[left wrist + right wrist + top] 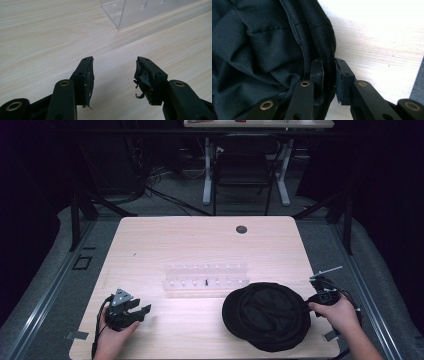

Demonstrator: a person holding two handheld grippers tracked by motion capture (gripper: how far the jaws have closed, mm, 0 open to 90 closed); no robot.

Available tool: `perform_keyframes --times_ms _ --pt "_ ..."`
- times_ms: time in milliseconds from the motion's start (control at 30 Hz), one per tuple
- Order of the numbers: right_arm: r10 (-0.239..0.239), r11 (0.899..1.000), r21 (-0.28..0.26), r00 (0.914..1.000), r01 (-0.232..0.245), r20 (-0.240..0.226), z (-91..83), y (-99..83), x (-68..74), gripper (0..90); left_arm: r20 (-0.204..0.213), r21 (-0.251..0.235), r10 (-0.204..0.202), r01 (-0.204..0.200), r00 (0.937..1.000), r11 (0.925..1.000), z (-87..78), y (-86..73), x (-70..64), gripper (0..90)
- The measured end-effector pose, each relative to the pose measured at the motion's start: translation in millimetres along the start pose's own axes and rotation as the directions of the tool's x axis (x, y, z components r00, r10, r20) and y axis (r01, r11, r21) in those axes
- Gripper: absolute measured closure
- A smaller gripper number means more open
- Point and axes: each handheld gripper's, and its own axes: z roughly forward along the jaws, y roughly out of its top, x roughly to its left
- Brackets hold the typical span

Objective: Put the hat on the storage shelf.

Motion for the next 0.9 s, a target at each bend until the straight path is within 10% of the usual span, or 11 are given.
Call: perform_keyframes --times_ms 300,667,700,733,900 --pt "0.062 0.998 -0.029 0.9954 -0.065 -0.073 6.4 -3.1 -4.3 83.4 -0.004 0.004 -0.005 0.005 1.0 1.0 -0.6 0.1 1.6 48.8" --pt "0.012 0.999 0.037 0.9952 -0.008 -0.097 -1.6 -3.0 -7.6 87.6 -0.006 0.003 -0.005 0.005 1.0 1.0 -0.6 0.2 1.5 48.8" --pt "0.055 0.998 -0.018 0.9912 -0.058 -0.12 1.2 -5.3 -5.6 87.6 -0.008 -0.001 -0.005 0.005 1.0 1.0 -0.4 0.1 1.6 48.8" --pt "-0.007 0.998 0.056 0.9948 0.013 -0.101 -5.1 -2.9 -9.4 87.7 -0.007 -0.001 -0.005 0.005 1.0 1.0 -0.4 0.1 1.7 48.7" --pt "0.04 0.999 0.01 0.9878 -0.039 -0.15 -8.6 -6.1 -8.0 87.8 -0.007 0.003 -0.003 0.003 1.0 1.0 -0.8 0.2 1.7 48.8"
